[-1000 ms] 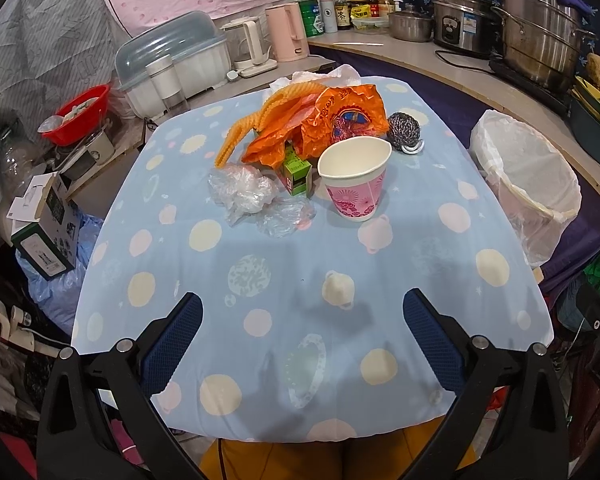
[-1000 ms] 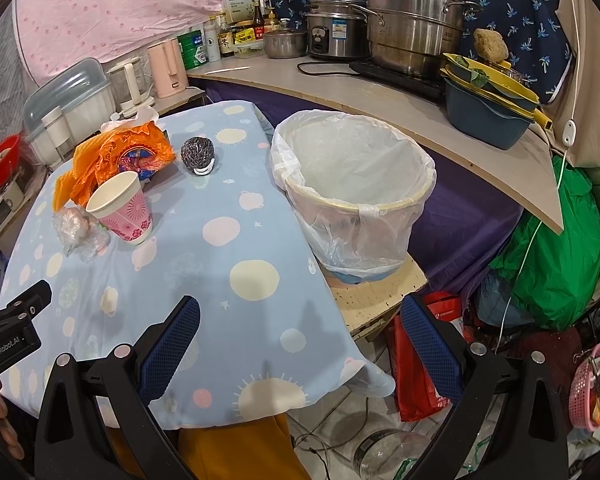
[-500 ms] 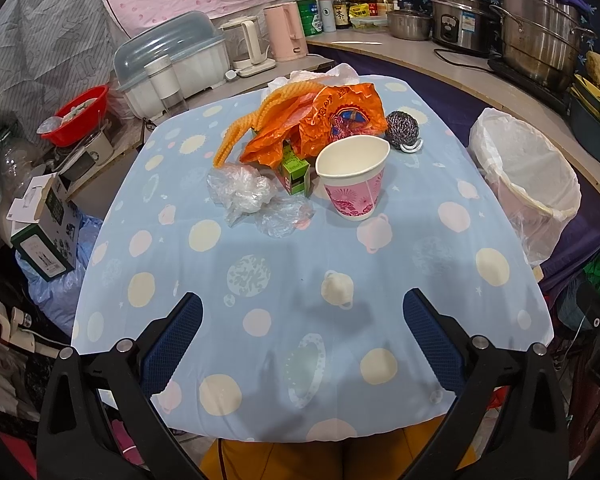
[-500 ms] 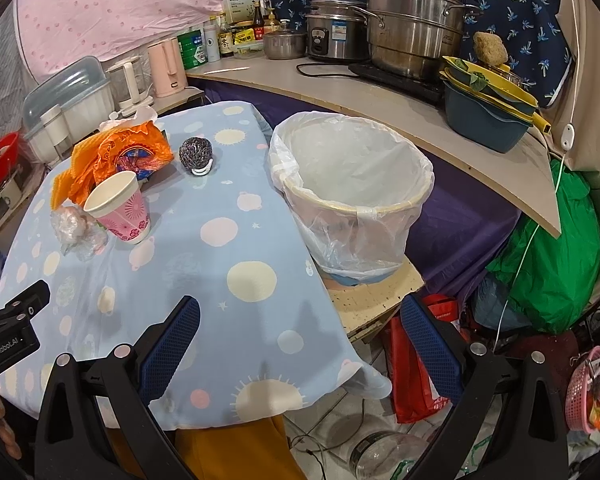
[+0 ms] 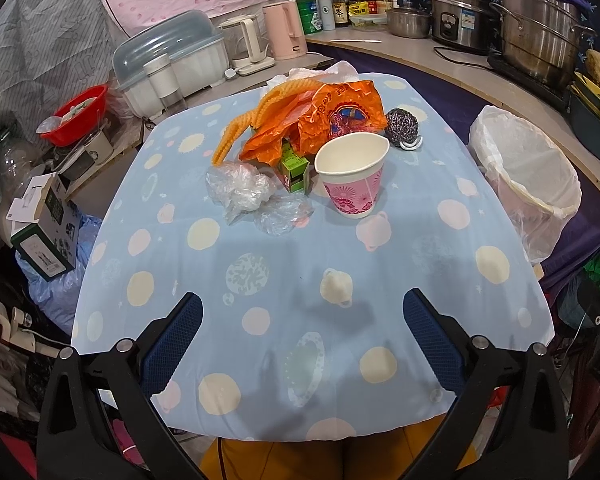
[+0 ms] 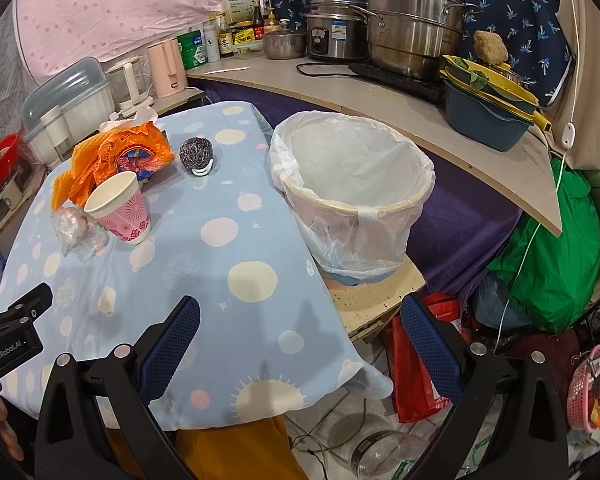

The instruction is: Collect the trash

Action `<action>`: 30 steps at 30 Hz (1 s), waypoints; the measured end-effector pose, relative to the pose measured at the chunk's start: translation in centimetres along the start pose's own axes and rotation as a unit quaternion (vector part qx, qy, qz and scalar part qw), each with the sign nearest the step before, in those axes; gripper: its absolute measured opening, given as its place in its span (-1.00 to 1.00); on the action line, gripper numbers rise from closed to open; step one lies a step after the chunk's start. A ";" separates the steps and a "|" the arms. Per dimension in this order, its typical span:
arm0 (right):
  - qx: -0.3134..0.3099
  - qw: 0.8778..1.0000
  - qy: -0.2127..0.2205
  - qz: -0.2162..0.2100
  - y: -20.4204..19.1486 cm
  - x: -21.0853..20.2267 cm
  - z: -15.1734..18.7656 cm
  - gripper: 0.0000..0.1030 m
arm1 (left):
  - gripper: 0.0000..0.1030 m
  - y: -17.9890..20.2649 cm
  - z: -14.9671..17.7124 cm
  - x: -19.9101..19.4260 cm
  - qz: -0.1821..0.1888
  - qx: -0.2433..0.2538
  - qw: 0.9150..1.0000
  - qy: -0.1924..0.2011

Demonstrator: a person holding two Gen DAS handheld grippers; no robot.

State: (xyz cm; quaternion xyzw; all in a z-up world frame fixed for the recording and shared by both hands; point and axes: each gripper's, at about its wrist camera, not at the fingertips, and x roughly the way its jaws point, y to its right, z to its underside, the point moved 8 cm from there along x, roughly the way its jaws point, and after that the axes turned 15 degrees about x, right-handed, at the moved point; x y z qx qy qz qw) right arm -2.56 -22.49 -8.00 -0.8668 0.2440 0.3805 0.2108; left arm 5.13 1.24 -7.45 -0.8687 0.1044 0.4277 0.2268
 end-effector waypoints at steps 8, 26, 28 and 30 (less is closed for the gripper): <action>-0.004 1.000 -0.001 -0.001 -0.6 0.2 0.0 0.87 | 0.86 -0.1 0.3 0.3 0.000 -0.004 1.000 -0.006; -0.007 1.000 -0.001 -0.013 -2.2 0.7 -0.4 0.87 | 0.86 -1.2 0.0 1.1 0.012 -0.017 1.000 -0.010; -0.009 1.000 -0.003 -0.017 -2.6 0.9 -0.4 0.87 | 0.86 -1.5 0.0 1.5 0.014 -0.022 1.000 -0.012; -0.014 1.000 -0.005 -0.019 -3.0 1.2 -0.5 0.87 | 0.86 -1.9 0.0 2.0 0.017 -0.028 0.999 -0.015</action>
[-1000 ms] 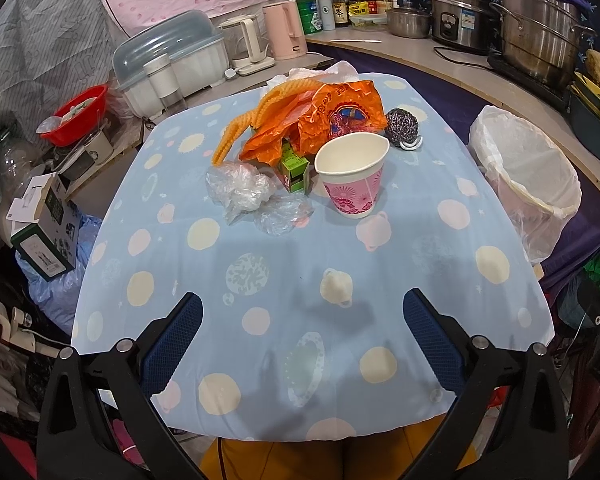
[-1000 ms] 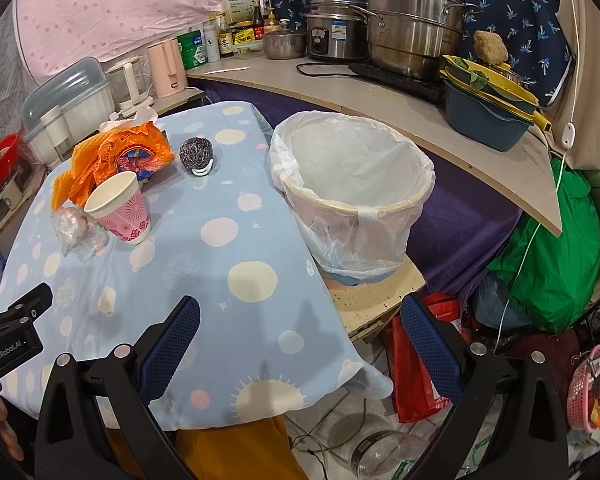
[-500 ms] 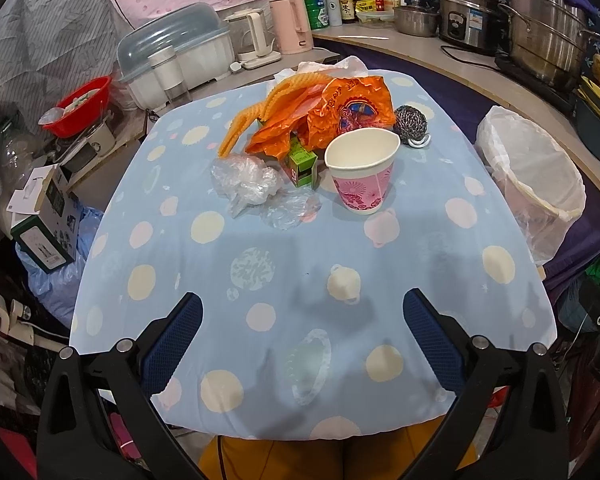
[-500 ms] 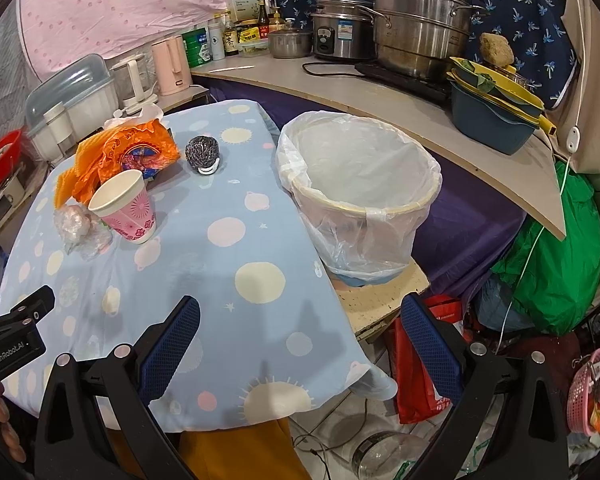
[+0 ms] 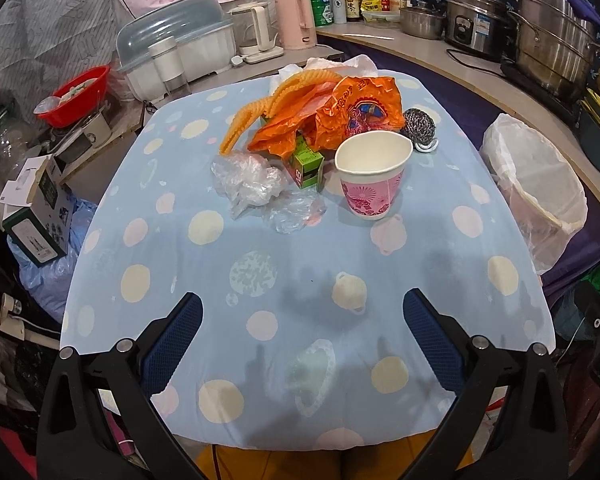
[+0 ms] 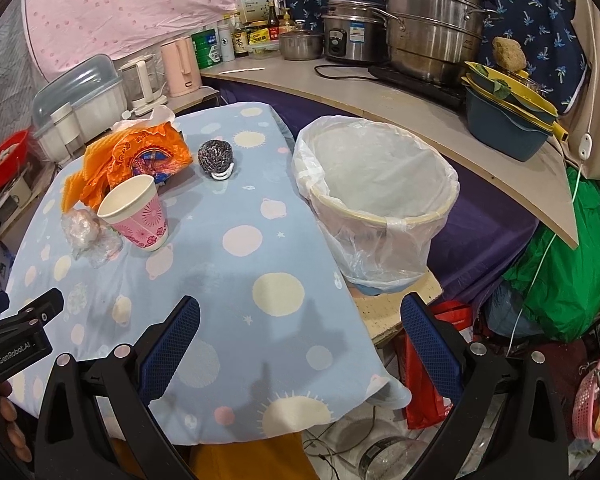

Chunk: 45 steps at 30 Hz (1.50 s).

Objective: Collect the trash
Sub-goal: 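Reach the right gripper to the pink paper cup and grasp it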

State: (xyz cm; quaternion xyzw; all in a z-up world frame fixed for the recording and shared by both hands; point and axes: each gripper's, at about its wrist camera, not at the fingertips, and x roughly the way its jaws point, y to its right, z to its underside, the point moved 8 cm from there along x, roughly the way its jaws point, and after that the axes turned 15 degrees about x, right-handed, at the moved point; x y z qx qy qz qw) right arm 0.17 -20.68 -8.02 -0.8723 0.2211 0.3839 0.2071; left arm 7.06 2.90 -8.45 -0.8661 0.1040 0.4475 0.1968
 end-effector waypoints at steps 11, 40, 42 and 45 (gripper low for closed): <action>-0.027 0.998 -0.020 -0.051 -5.9 3.3 -0.2 0.87 | 0.86 -4.9 -0.2 3.1 -0.013 -0.050 0.998 -0.020; -0.092 0.988 -0.034 -0.117 -21.2 14.4 0.4 0.87 | 0.86 -11.6 -4.0 12.7 0.037 -0.109 0.992 -0.050; -0.093 0.989 -0.030 -0.115 -21.4 14.7 0.2 0.87 | 0.86 -11.6 -4.4 13.5 0.041 -0.111 0.992 -0.052; -0.095 0.989 -0.025 -0.115 -21.5 15.0 0.0 0.80 | 0.86 -11.6 -5.0 14.6 0.049 -0.118 0.990 -0.057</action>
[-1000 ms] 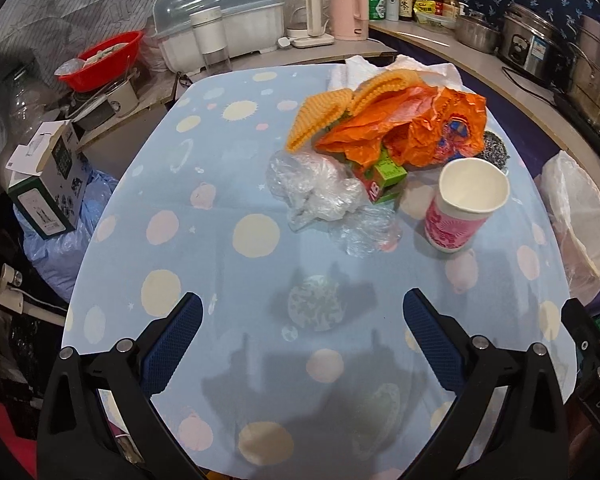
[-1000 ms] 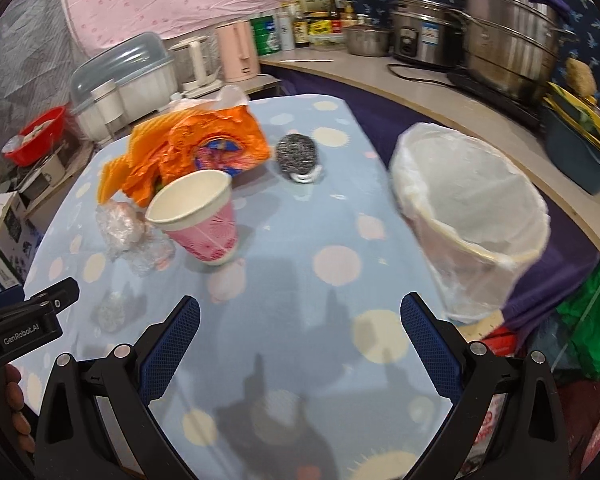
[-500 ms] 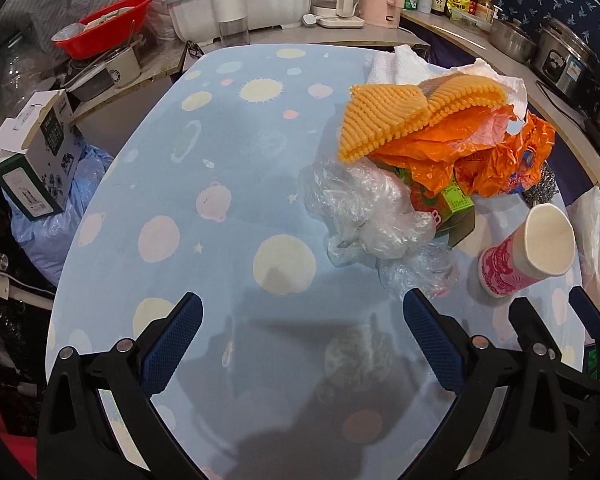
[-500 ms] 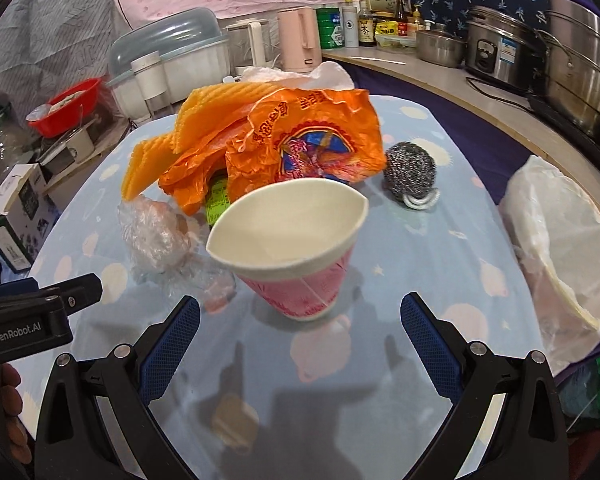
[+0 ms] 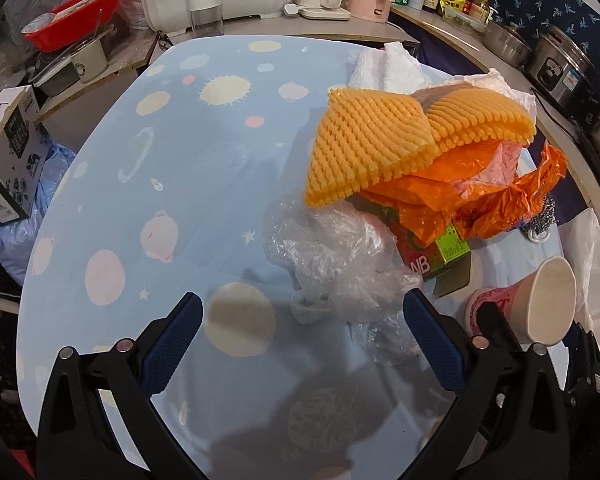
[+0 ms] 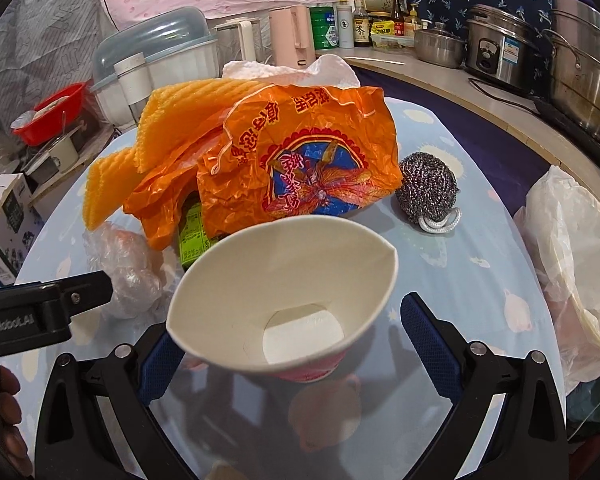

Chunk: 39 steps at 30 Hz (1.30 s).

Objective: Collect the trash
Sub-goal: 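Reach the right gripper to the pink paper cup and grasp it, then drop the paper cup into the bin with the right gripper while the left grasps plastic wrap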

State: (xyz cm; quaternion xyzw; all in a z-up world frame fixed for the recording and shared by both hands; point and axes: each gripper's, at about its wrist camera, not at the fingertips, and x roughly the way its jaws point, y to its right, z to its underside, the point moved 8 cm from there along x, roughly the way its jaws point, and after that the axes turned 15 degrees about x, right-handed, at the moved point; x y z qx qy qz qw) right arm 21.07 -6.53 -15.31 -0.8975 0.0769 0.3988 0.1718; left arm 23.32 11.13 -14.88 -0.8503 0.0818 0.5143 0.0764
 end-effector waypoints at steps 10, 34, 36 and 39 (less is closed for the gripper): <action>0.023 1.000 0.001 -0.018 0.9 -0.3 -0.8 0.31 | 0.86 0.5 -2.3 2.0 0.028 -0.019 0.999 0.005; 0.062 0.996 0.057 0.017 7.2 -9.4 -0.8 0.30 | -0.74 4.9 1.7 -5.9 0.071 0.040 0.995 0.049; 0.067 0.996 0.064 0.021 8.1 -10.6 -0.8 0.30 | -0.74 5.8 1.9 -7.1 0.078 0.050 0.994 0.057; 0.079 0.994 0.077 0.028 9.8 -12.4 -0.9 0.30 | -0.74 7.5 2.0 -8.7 0.086 0.068 0.992 0.069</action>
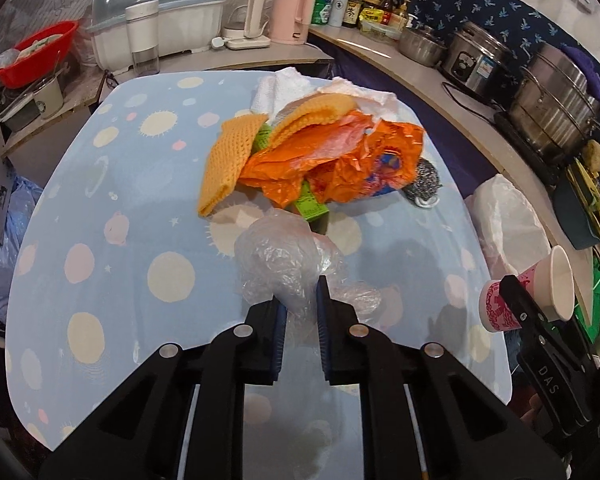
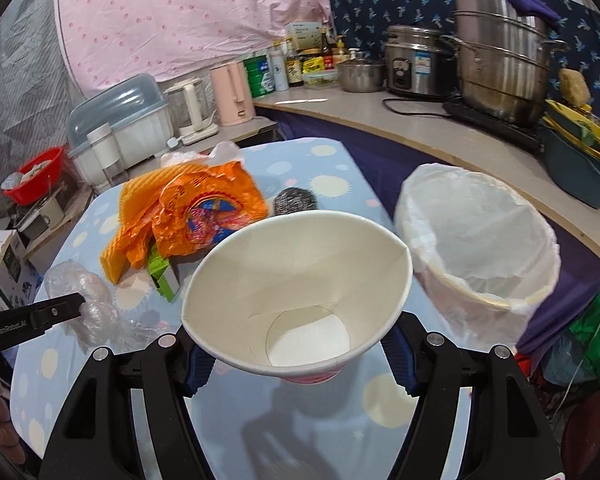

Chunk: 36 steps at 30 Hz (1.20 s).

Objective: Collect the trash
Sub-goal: 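Drop the paper cup into the bin with the right gripper while the left grasps plastic wrap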

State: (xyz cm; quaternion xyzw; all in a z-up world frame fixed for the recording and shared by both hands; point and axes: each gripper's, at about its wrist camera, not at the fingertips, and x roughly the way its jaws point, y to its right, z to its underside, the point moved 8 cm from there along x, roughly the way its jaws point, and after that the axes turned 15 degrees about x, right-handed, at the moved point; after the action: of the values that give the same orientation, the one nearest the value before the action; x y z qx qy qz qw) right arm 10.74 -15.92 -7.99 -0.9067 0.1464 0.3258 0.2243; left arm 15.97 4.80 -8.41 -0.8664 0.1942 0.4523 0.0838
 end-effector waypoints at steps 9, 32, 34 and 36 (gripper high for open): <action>0.061 0.996 0.052 0.043 8.1 -4.1 -3.8 0.30 | -0.74 9.3 -4.0 -3.0 0.045 0.076 0.995 0.054; 0.160 0.980 0.077 0.095 22.2 0.6 -15.7 0.35 | -0.69 29.5 -18.0 2.7 0.127 0.169 0.971 0.112; 0.163 0.979 0.078 0.093 22.4 1.0 -16.3 0.37 | -0.66 30.1 -18.3 3.7 0.134 0.166 0.971 0.105; 0.166 0.978 0.081 0.094 22.5 1.2 -16.9 0.47 | -0.12 30.3 -18.8 4.5 0.127 0.161 0.974 0.099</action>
State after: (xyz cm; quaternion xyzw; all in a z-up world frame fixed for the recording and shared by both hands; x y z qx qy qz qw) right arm 11.25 -43.80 -4.18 -0.8626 0.3006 0.2418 0.3272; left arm 19.91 -29.97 -0.37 -0.8501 0.3807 0.3340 0.1443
